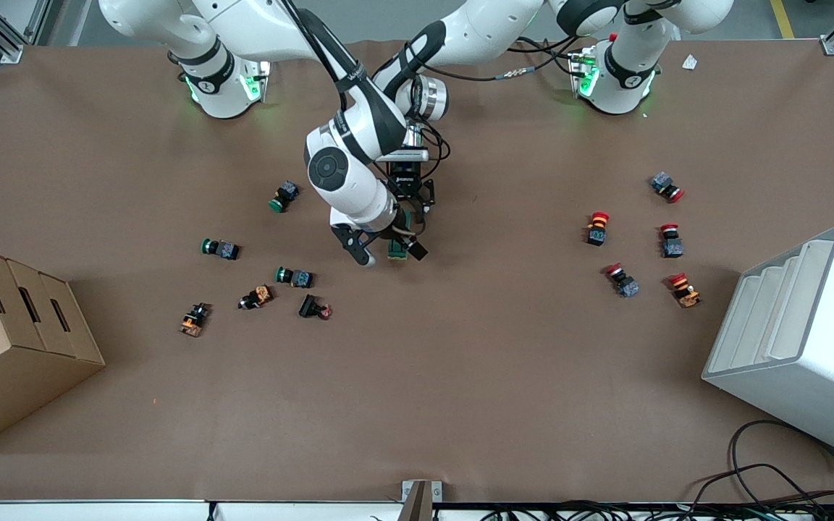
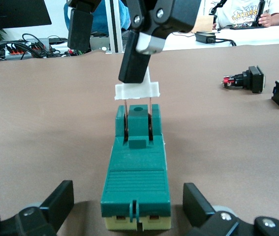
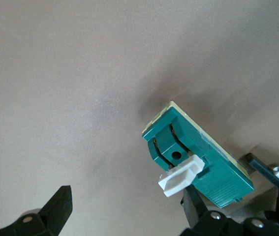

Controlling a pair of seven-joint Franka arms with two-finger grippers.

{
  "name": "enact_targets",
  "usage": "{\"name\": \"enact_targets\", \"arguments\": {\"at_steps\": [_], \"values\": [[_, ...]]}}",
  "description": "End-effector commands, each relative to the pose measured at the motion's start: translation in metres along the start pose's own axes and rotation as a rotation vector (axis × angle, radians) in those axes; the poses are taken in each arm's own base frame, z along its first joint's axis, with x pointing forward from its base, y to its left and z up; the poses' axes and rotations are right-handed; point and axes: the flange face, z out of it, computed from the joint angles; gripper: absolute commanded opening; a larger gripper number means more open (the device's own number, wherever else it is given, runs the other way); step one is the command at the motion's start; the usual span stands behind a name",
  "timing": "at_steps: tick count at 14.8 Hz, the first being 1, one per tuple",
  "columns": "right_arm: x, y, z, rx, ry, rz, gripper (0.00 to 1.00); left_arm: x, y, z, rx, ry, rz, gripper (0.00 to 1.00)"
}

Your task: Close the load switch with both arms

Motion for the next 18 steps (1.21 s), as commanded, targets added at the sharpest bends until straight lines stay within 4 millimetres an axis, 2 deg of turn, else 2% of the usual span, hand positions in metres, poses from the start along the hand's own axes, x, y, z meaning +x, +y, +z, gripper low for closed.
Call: {"name": "enact_targets", "arguments": {"at_steps": [1, 10, 14, 18], "values": [[0.009, -0.004, 0.002, 0.010, 0.001, -0.015, 1.00, -0.014, 0.002, 0.006, -0.005, -0.005, 0.008, 0.99], [0.034, -0.025, 0.020, 0.024, 0.017, -0.007, 1.00, -0.013, 0.002, 0.007, -0.006, -0.002, 0.009, 0.99], [0.038, -0.025, 0.036, 0.011, 0.026, -0.009, 1.00, -0.015, 0.001, 0.007, -0.005, -0.004, 0.011, 0.99], [0.040, -0.024, 0.039, 0.004, 0.034, -0.030, 1.00, -0.015, 0.001, 0.007, -0.005, -0.004, 0.011, 0.99]]}}
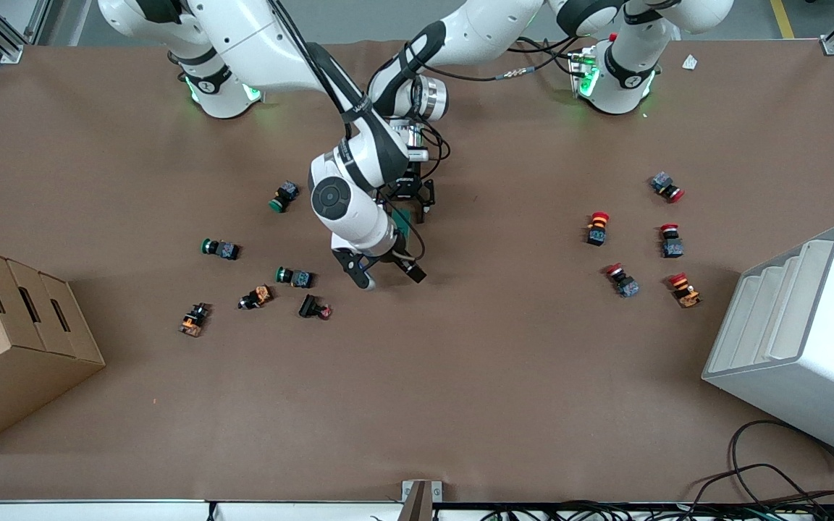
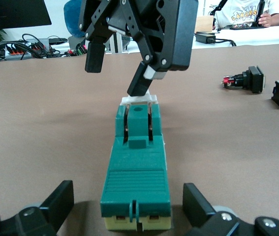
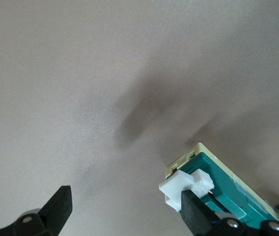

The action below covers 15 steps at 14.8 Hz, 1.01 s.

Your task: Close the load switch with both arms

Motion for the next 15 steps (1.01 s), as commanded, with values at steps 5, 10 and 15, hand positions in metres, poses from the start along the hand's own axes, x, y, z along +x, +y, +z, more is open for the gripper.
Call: {"name": "enact_targets", "arguments": {"at_steps": [5, 10, 15], "values": [[0.061, -0.008, -0.034, -0.070, 0.066, -0.115, 1.00, -0.014, 0.001, 0.007, -0.004, -0.004, 0.009, 0.99], [0.145, 0.003, -0.132, -0.153, 0.051, -0.322, 1.00, -0.003, 0.003, 0.007, 0.006, -0.002, 0.004, 0.99], [0.247, 0.053, -0.247, -0.261, 0.045, -0.648, 1.00, 0.037, 0.026, -0.008, 0.083, -0.068, -0.028, 0.99]]}}
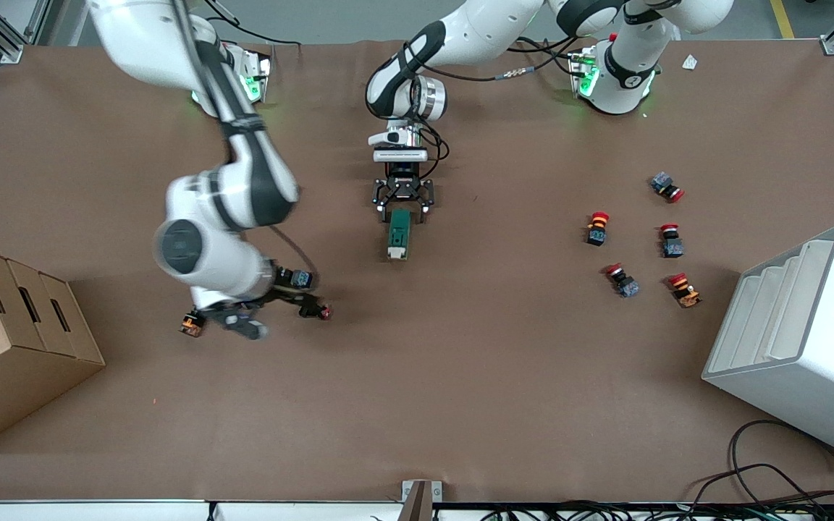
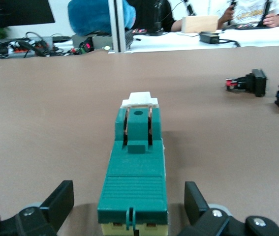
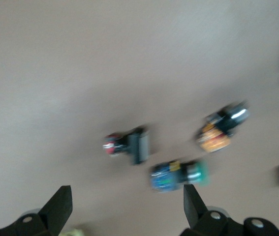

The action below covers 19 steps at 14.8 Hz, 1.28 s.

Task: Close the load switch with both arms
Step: 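Lift the left gripper off the switch while the right gripper withdraws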

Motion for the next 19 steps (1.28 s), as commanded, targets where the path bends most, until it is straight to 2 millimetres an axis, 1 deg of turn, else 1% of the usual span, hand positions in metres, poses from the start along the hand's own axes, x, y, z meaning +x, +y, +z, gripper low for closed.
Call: {"name": "enact_targets", "arguments": {"at_steps": [1, 2, 3, 4, 6, 7, 8, 9, 11, 12, 13, 15, 16, 17, 19], "values": [[0.017, 0.064, -0.048, -0.035, -0.004, -0.161, 1.00, 0.041, 0.028, -0.018, 0.067, -0.080, -0.014, 0.99], [0.023, 0.085, -0.061, -0.045, -0.013, -0.197, 1.00, 0.061, 0.041, -0.025, 0.096, -0.119, -0.036, 0.99], [0.029, 0.104, -0.083, -0.066, -0.006, -0.228, 1.00, 0.081, 0.051, -0.032, 0.121, -0.158, -0.058, 0.99], [0.032, 0.120, -0.105, -0.111, -0.007, -0.264, 1.00, 0.108, 0.062, -0.039, 0.145, -0.204, -0.084, 0.99], [0.041, 0.154, -0.145, -0.159, -0.017, -0.271, 1.00, 0.159, 0.073, -0.049, 0.184, -0.295, -0.116, 0.99], [0.042, 0.162, -0.158, -0.156, -0.030, -0.278, 1.00, 0.188, 0.074, -0.047, 0.206, -0.345, -0.130, 1.00], [0.044, 0.171, -0.171, -0.153, -0.037, -0.282, 1.00, 0.219, 0.067, -0.037, 0.230, -0.394, -0.135, 1.00], [0.043, 0.180, -0.190, -0.140, -0.038, -0.280, 1.00, 0.246, 0.058, -0.031, 0.243, -0.430, -0.131, 1.00], [0.040, 0.191, -0.209, -0.149, -0.045, -0.280, 1.00, 0.299, 0.034, -0.013, 0.274, -0.518, -0.147, 1.00], [0.036, 0.194, -0.221, -0.157, -0.037, -0.291, 1.00, 0.331, 0.019, -0.004, 0.281, -0.559, -0.167, 1.00], [0.031, 0.196, -0.228, -0.150, -0.033, -0.304, 1.00, 0.364, 0.000, 0.006, 0.283, -0.612, -0.177, 1.00], [0.023, 0.201, -0.244, -0.137, -0.024, -0.312, 1.00, 0.420, -0.042, 0.026, 0.272, -0.706, -0.186, 1.00], [0.019, 0.203, -0.247, -0.135, -0.030, -0.314, 1.00, 0.444, -0.064, 0.036, 0.265, -0.739, -0.192, 1.00], [0.013, 0.204, -0.254, -0.140, -0.028, -0.316, 1.00, 0.467, -0.089, 0.047, 0.263, -0.776, -0.205, 1.00], [0.006, 0.205, -0.262, -0.142, -0.028, -0.321, 1.00, 0.507, -0.143, 0.067, 0.266, -0.836, -0.208, 1.00]]}}
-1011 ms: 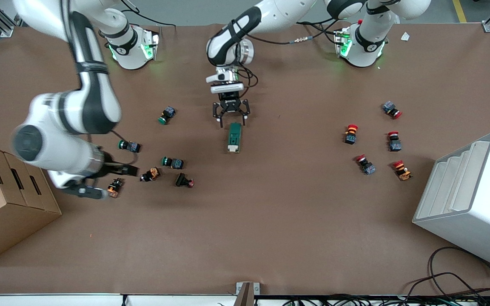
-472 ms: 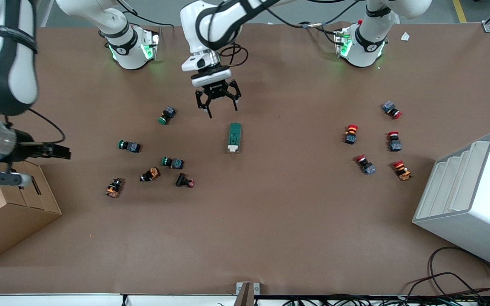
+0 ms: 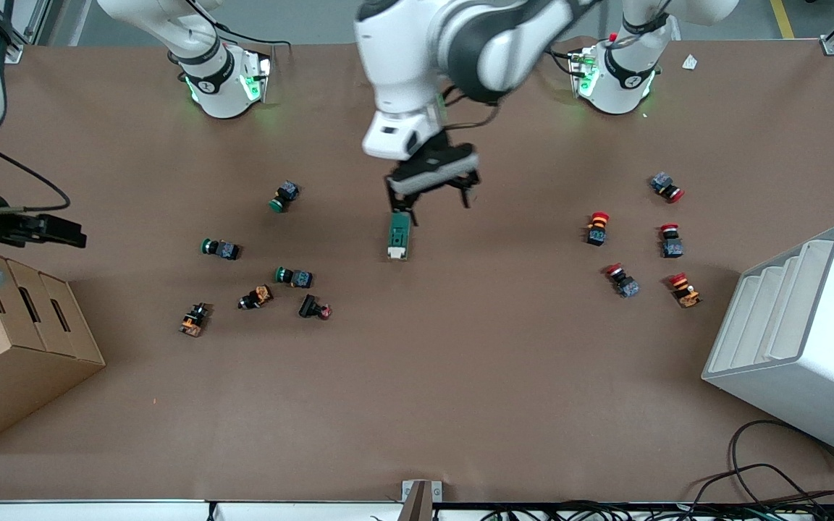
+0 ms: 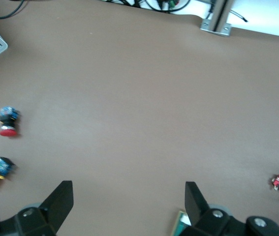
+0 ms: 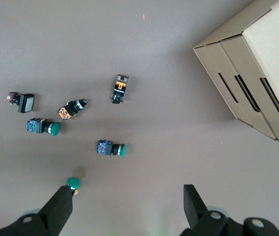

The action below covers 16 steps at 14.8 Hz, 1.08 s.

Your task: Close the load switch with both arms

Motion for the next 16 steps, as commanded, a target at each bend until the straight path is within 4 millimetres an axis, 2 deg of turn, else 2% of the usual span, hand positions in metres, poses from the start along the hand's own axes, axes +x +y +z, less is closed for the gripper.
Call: {"name": "enact_targets", "arguments": {"at_steps": [1, 4, 6, 7, 10, 12, 13, 16], "values": [[-0.018, 0.003, -0.013, -0.007, -0.007, -0.016, 1.00, 0.060, -0.057, -0.008, 0.026, -0.069, 0.048, 1.00], [-0.034, -0.002, -0.022, -0.015, -0.005, -0.028, 1.00, 0.122, -0.116, -0.007, 0.082, -0.143, 0.230, 1.00], [-0.044, -0.003, -0.024, -0.016, -0.006, -0.031, 1.00, 0.155, -0.153, -0.008, 0.075, -0.174, 0.317, 1.00], [-0.047, -0.002, -0.024, -0.014, -0.007, -0.031, 1.00, 0.175, -0.180, -0.012, 0.054, -0.188, 0.323, 1.00], [-0.054, -0.001, -0.027, -0.010, -0.004, -0.031, 1.00, 0.219, -0.260, -0.029, -0.035, -0.221, 0.398, 1.00], [-0.061, -0.001, -0.026, -0.011, -0.004, -0.030, 1.00, 0.236, -0.310, -0.033, -0.081, -0.237, 0.425, 1.00], [-0.062, -0.001, -0.025, -0.011, -0.007, -0.030, 1.00, 0.238, -0.325, -0.035, -0.098, -0.253, 0.446, 1.00], [-0.065, 0.000, -0.029, -0.011, 0.001, -0.028, 1.00, 0.232, -0.343, -0.042, -0.092, -0.309, 0.460, 1.00]]}}
